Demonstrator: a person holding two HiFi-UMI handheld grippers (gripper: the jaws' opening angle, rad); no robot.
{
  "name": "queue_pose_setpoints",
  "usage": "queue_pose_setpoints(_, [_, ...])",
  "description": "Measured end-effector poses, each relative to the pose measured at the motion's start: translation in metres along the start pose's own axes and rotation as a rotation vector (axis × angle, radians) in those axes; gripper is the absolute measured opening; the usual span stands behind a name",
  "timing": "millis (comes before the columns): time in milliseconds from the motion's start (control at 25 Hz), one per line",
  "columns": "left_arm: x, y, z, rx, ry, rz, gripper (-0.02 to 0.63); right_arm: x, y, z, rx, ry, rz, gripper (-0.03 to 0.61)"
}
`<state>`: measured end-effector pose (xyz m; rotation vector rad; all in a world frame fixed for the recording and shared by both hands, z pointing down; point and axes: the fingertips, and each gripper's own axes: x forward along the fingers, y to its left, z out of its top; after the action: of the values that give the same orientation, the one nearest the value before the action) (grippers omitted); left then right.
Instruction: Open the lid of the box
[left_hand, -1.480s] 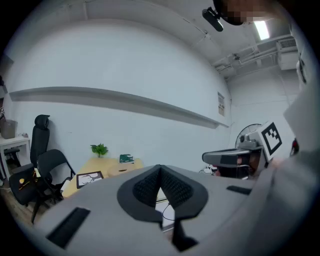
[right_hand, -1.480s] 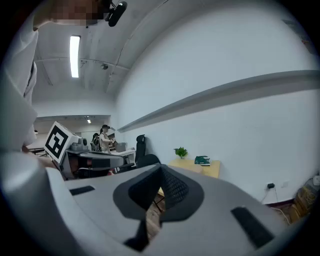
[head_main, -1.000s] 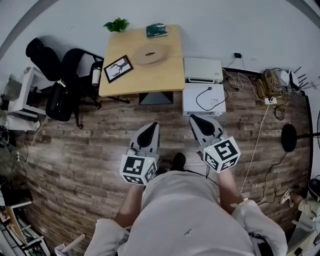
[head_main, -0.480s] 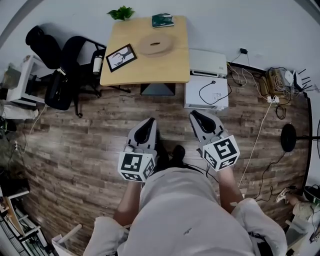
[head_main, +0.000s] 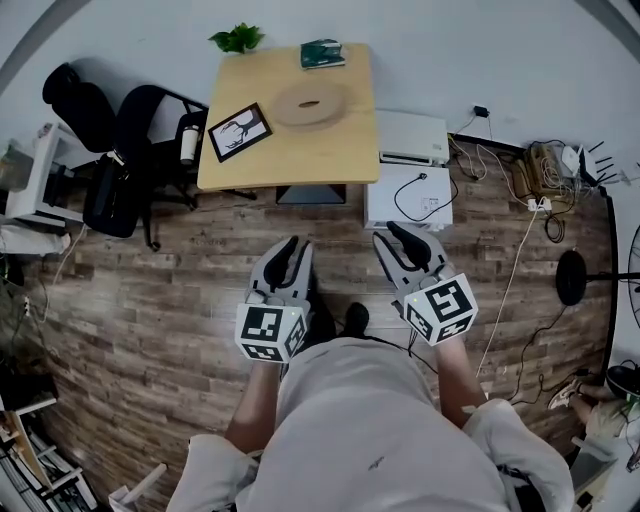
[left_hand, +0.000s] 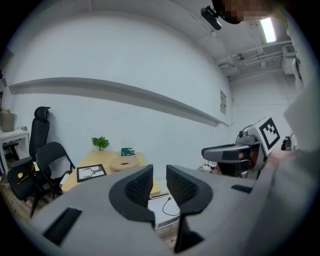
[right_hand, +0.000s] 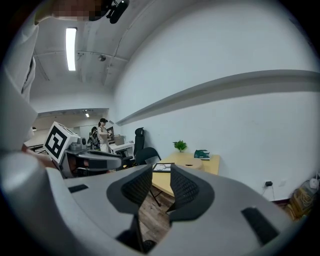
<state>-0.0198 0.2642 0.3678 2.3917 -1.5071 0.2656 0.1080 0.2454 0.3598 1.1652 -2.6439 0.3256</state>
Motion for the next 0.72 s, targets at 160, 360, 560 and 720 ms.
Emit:
queue_pose_setpoints(160, [0.015,0.019,0.011,0.006,-0.003,-0.021,0.095,0.02,-0.004,0.011,-0.016,0.007,-0.011,0.135])
queue_pose_setpoints(360, [0.038,0.045,0.02,0.016,0.003,-0.055,0.115,0.048,-0.012,0.026,-0.03,0.003,-0.034,0.161])
queue_pose_setpoints(560, [0.054,0.074,0.031,0.022,0.004,-0.075,0.127,0.079,-0.015,0.041,-0.042,0.009,-0.054,0.174])
queue_pose_setpoints(720, [0.065,0.098,0.038,0.031,0.01,-0.099,0.133,0.103,-0.015,0.05,-0.033,0.011,-0.068,0.179])
